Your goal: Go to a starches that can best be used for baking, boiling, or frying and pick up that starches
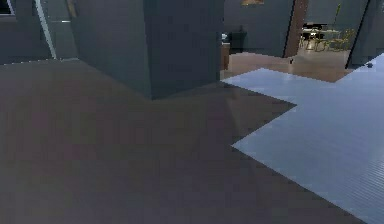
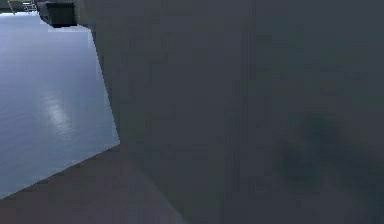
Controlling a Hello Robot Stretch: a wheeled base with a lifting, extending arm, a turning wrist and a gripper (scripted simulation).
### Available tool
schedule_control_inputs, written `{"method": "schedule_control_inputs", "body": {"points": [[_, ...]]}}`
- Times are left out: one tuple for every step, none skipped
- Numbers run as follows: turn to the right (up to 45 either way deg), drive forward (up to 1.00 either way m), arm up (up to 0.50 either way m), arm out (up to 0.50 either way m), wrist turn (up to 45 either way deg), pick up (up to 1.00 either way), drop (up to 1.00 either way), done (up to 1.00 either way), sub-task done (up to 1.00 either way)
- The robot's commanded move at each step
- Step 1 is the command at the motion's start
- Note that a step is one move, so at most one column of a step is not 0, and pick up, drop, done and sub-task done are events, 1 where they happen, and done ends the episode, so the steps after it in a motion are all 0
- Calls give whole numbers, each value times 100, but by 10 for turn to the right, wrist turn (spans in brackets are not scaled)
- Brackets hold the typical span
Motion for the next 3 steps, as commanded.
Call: {"method": "schedule_control_inputs", "body": {"points": [[-360,0,0,0,0,0,0,0,0],[0,20,0,0,0,0,0,0,0],[450,0,0,0,0,0,0,0,0]]}}
